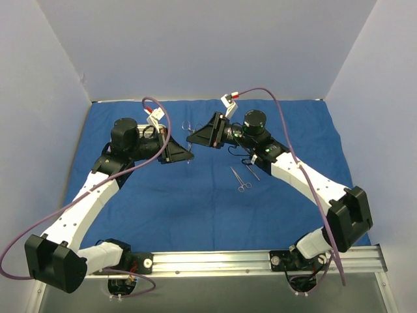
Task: Open and lay out the surgical kit
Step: Place the medical item in the surgical kit.
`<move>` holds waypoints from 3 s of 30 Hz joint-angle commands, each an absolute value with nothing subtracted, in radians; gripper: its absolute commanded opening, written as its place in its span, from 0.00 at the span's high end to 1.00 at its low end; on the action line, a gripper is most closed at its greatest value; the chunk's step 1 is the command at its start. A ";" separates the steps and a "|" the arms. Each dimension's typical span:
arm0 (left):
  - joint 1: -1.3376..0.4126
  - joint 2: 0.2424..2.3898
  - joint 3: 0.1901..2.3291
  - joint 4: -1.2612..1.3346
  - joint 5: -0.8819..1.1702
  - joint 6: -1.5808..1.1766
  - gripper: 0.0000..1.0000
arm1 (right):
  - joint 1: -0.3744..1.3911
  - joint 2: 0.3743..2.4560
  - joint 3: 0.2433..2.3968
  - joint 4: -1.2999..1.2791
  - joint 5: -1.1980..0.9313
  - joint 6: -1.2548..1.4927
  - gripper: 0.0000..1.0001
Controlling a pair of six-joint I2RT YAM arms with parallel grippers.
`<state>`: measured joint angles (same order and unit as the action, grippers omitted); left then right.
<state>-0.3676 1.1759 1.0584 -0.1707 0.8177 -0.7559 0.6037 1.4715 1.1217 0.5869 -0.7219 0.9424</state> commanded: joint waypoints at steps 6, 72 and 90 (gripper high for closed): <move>-0.371 1.221 1.146 -0.412 0.879 -0.626 0.98 | 0.620 1.315 1.379 -0.254 -0.431 0.024 0.44; -0.528 1.253 1.166 -0.742 0.951 -0.520 0.44 | 1.057 1.404 1.393 -0.638 -0.236 -0.864 1.00; -0.107 1.380 1.554 -1.100 0.035 -0.416 0.06 | 0.753 1.777 1.319 -0.376 -0.094 0.221 1.00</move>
